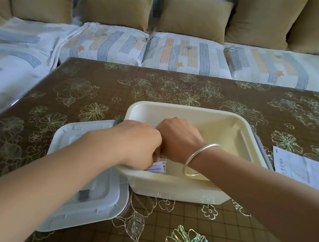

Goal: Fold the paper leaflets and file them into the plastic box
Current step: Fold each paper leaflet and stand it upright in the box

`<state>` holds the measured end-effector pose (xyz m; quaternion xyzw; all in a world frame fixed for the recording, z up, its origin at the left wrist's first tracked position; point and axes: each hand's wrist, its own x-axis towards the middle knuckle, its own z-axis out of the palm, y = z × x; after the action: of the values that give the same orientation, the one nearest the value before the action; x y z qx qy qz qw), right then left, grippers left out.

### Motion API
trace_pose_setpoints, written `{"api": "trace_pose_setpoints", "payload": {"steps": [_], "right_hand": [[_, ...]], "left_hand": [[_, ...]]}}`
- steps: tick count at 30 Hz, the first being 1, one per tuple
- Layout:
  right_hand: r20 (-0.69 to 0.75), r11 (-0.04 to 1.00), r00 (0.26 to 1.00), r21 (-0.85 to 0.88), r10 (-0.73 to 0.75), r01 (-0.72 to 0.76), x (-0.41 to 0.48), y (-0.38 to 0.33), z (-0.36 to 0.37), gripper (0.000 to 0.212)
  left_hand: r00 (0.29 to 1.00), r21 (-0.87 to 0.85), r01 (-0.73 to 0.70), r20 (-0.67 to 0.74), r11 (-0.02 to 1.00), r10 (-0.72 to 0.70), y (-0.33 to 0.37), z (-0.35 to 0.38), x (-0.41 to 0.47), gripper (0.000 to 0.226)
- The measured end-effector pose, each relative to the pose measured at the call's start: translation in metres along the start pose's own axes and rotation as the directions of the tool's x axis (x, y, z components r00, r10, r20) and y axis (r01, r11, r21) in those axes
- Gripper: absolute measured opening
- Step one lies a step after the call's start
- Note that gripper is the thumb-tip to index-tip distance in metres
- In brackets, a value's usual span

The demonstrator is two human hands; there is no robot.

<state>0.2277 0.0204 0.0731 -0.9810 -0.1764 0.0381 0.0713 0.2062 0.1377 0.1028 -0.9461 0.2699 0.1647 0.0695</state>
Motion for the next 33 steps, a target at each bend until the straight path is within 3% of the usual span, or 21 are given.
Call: {"api": "trace_pose_setpoints", "payload": {"steps": [6,10,12,14,16,18,20,21,22,23,24,26,29,31,33], "right_hand": [[0.253,0.894,0.967,0.427,0.025,-0.135,0.0,0.015,-0.005,0.026],[0.225,0.739,0.974,0.651,0.029,-0.172,-0.004,0.023,-0.01,0.019],[0.139,0.698,0.987,0.699,0.079,-0.154,-0.016,0.03,-0.024,0.021],[-0.055,0.763,0.991,0.643,0.122,-0.058,-0.037,0.042,-0.039,0.024],[-0.278,0.785,0.946,0.619,0.169,0.042,-0.069,0.056,-0.046,0.027],[-0.513,0.832,0.816,0.55,0.267,0.074,-0.112,0.078,-0.041,0.023],[-0.666,0.929,0.685,0.369,0.295,-0.042,-0.145,0.112,-0.025,0.015],[-0.65,0.941,0.688,0.297,0.323,-0.161,-0.161,0.136,-0.012,0.011],[-0.551,0.914,0.729,0.232,0.406,-0.333,-0.173,0.159,0.003,0.021],[-0.369,0.852,0.773,0.129,0.516,-0.507,-0.186,0.18,0.021,0.044],[-0.191,0.785,0.771,0.001,0.608,-0.619,-0.197,0.195,0.038,0.067],[-0.05,0.748,0.759,-0.143,0.649,-0.649,-0.214,0.208,0.063,0.085],[-0.208,0.829,0.829,-0.114,0.519,-0.548,-0.219,0.202,0.07,0.061],[-0.271,0.828,0.861,-0.262,0.43,-0.496,-0.215,0.197,0.065,0.037],[-0.245,0.772,0.9,-0.462,0.362,-0.436,-0.213,0.192,0.064,0.013]], "left_hand": [[0.998,-0.147,-0.01,-0.059,0.989,0.002,-0.003,-0.004,-0.003,0.031],[0.944,-0.28,-0.039,-0.325,0.959,-0.056,-0.012,-0.01,-0.02,0.032],[0.907,-0.359,-0.078,-0.413,0.93,-0.083,-0.011,-0.009,-0.027,0.031],[0.88,-0.412,-0.118,-0.465,0.904,-0.096,0.001,-0.006,-0.031,0.03],[0.834,-0.459,-0.199,-0.544,0.866,-0.097,0.022,-0.002,-0.031,0.028],[0.761,-0.49,-0.306,-0.641,0.816,-0.1,0.051,0.002,-0.027,0.026],[0.694,-0.494,-0.379,-0.711,0.782,-0.112,0.078,0.005,-0.024,0.032],[0.671,-0.489,-0.407,-0.733,0.771,-0.111,0.094,0.007,-0.025,0.035],[0.65,-0.482,-0.432,-0.753,0.762,-0.108,0.106,0.009,-0.026,0.037],[0.629,-0.469,-0.457,-0.771,0.756,-0.099,0.119,0.012,-0.027,0.037],[0.609,-0.455,-0.474,-0.788,0.754,-0.093,0.128,0.016,-0.028,0.038],[0.589,-0.437,-0.488,-0.804,0.756,-0.085,0.144,0.024,-0.031,0.042],[0.605,-0.454,-0.473,-0.791,0.755,-0.096,0.161,0.032,-0.04,0.043],[0.621,-0.457,-0.467,-0.779,0.757,-0.087,0.166,0.038,-0.046,0.043],[0.626,-0.451,-0.469,-0.776,0.759,-0.075,0.168,0.045,-0.053,0.041]]}}
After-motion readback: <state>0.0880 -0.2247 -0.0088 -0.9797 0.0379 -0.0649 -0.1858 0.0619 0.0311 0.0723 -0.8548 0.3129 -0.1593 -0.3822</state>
